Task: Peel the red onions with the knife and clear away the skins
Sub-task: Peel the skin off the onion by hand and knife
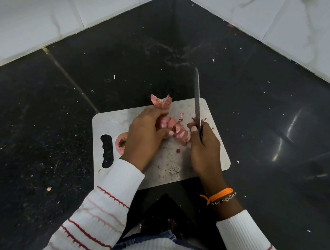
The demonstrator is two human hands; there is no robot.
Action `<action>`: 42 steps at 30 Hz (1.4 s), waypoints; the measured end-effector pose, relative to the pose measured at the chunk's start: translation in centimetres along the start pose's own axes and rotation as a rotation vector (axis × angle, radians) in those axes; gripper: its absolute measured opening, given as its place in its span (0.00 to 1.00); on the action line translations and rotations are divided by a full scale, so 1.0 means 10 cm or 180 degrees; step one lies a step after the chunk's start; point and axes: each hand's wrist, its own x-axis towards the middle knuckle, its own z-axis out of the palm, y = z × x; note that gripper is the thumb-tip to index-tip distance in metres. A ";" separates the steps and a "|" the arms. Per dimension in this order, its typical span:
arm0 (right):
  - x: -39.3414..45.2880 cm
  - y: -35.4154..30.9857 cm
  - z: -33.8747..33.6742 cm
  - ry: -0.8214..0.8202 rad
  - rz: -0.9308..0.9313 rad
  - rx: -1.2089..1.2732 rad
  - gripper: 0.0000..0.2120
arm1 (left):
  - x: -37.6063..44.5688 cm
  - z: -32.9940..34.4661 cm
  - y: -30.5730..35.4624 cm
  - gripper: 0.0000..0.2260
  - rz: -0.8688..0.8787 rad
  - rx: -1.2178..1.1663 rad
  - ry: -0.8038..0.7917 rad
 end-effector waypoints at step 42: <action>-0.08 -0.32 0.23 -0.1548 0.0342 -0.1982 0.15 | 0.06 0.02 -0.16 0.22 -0.0138 0.0174 0.0073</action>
